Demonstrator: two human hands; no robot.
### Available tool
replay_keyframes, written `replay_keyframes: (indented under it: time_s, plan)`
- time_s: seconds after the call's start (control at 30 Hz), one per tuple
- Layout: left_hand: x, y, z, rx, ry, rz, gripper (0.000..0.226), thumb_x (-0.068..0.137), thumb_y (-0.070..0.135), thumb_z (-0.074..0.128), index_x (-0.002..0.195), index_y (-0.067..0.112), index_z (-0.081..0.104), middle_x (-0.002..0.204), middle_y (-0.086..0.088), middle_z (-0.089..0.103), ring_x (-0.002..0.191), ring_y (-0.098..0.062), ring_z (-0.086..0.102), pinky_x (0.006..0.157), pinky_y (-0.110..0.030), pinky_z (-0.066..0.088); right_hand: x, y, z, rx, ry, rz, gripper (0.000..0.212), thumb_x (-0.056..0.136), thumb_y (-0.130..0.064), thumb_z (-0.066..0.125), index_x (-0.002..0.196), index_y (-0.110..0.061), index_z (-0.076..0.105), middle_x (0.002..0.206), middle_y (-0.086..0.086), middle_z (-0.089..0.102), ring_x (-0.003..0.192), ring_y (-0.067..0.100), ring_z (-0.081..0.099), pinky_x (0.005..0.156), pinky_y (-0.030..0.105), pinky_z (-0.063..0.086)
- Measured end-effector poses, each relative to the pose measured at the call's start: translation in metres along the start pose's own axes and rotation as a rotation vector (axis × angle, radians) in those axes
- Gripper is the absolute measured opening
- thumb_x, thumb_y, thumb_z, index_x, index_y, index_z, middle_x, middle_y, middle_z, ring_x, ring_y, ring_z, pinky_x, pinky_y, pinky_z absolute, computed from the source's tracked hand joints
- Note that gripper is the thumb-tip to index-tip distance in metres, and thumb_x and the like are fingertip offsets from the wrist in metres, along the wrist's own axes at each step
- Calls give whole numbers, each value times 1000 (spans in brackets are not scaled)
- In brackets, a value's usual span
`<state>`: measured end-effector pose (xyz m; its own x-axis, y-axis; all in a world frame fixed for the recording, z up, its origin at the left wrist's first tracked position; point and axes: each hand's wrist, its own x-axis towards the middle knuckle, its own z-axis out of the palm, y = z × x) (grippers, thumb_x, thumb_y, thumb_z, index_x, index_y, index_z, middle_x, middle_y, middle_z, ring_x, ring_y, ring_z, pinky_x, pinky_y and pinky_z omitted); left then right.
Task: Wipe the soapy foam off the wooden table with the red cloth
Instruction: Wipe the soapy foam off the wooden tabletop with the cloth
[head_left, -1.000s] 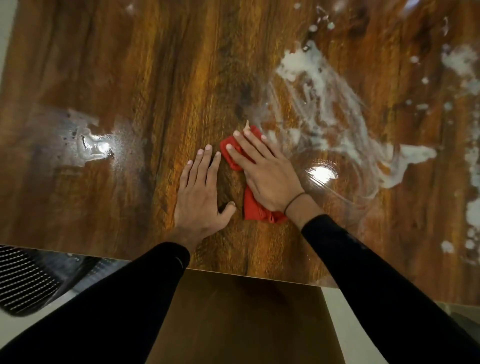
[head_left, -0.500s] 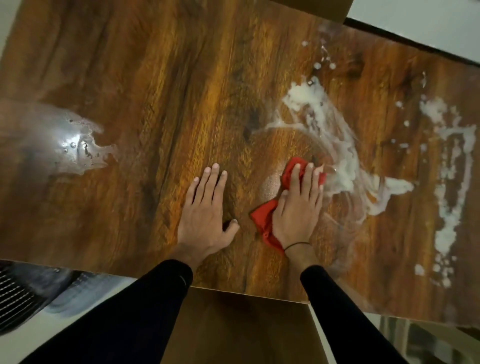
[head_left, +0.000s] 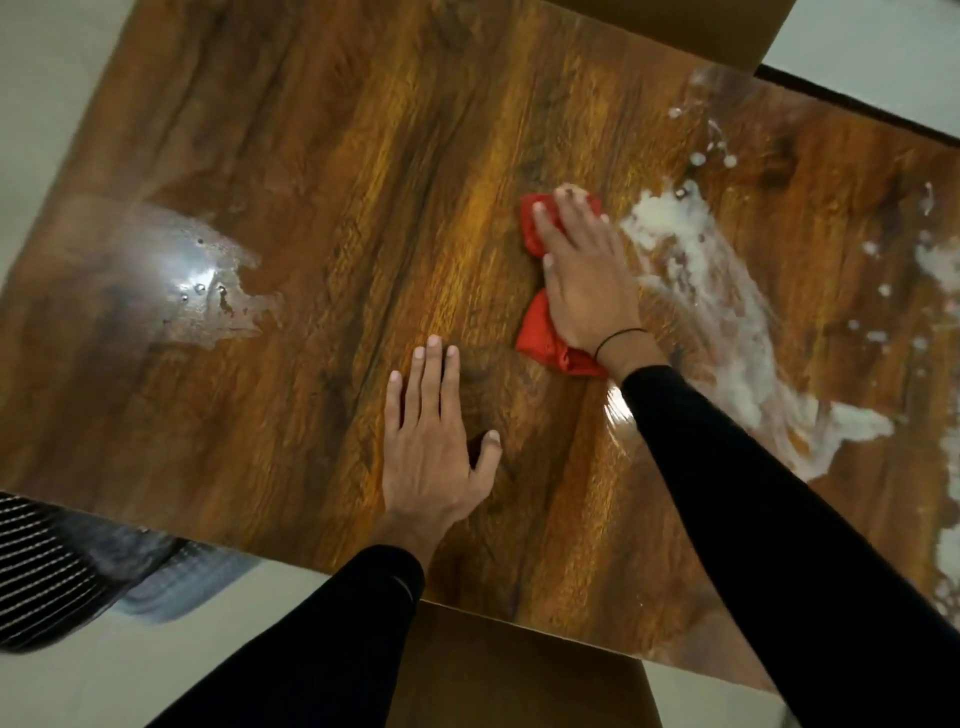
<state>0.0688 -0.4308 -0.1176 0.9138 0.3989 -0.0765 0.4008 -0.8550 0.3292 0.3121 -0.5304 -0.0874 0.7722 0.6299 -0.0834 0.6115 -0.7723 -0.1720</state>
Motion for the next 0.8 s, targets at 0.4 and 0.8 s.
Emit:
replay_keyframes:
  time_s: [0.4, 0.8]
  plan:
    - [1, 3, 0, 53, -34, -93, 105, 96, 70, 49, 178, 14, 13, 187, -8, 1, 173, -27, 1, 139, -54, 2, -85, 2, 10, -13, 41, 142, 65, 116, -33, 26, 179, -17, 20, 188, 12, 12, 175, 30, 7, 141, 55, 14]
    - [1, 3, 1, 53, 20, -68, 102, 98, 72, 47, 178, 16, 17, 186, -7, 8, 173, -25, 3, 139, -54, 5, 42, 16, -11, -15, -7, -194, 63, 118, -29, 29, 179, -18, 22, 187, 12, 13, 175, 30, 8, 141, 52, 12]
